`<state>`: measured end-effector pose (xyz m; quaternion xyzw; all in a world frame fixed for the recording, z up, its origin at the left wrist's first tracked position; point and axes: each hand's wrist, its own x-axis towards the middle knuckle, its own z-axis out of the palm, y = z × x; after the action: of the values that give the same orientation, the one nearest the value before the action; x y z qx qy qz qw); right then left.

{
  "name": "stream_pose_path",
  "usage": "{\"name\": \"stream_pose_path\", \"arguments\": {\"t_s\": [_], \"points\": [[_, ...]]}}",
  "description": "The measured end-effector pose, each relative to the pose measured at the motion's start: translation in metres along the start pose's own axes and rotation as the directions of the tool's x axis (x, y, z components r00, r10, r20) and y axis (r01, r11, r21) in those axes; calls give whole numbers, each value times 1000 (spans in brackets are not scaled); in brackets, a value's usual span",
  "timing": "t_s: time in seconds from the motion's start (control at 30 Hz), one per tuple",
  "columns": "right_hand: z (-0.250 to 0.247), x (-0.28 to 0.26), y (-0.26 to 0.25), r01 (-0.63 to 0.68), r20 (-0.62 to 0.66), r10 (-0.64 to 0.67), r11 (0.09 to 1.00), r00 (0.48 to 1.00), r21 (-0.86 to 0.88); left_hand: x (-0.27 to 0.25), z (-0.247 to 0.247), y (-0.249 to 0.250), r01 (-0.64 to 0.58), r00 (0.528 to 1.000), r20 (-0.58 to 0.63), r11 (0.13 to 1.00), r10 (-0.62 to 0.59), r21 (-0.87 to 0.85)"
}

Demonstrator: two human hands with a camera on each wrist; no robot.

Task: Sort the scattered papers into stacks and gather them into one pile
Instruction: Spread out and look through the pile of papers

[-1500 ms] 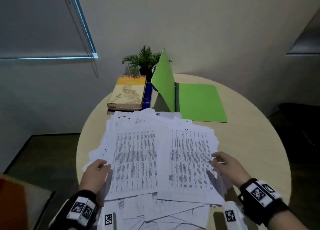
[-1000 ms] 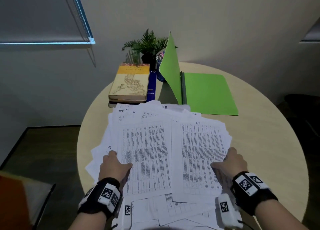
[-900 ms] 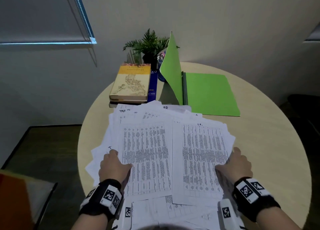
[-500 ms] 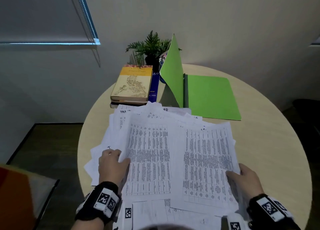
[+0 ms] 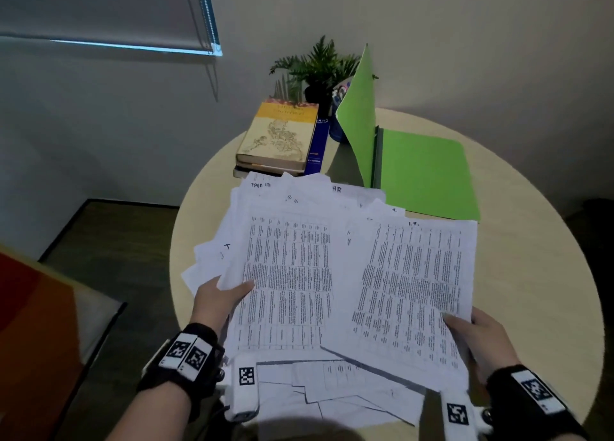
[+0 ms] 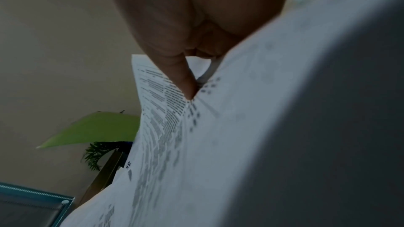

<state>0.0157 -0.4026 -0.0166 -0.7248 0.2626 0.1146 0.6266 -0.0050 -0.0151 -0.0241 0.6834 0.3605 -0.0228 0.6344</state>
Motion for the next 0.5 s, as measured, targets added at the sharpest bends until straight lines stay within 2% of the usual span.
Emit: {"name": "stream_pose_path", "arguments": {"t_s": [0.2, 0.33, 0.43, 0.5], "points": [[-3, 0, -3, -16, -26, 18, 998, 999, 61, 5, -4, -5, 2, 995, 95, 996, -10, 87], [-2, -3, -3, -11, -24, 13, 996, 1000, 90, 6, -8, -7, -25, 999, 48, 993, 20, 116], [1, -4, 1, -27, -9, 28, 994, 1000, 107, 6, -8, -1, -7, 988, 153, 971, -31, 241], [4, -3, 5, -45, 13, 44, 994, 999, 101, 6, -5, 10, 31, 970, 225, 965, -92, 260]]}}
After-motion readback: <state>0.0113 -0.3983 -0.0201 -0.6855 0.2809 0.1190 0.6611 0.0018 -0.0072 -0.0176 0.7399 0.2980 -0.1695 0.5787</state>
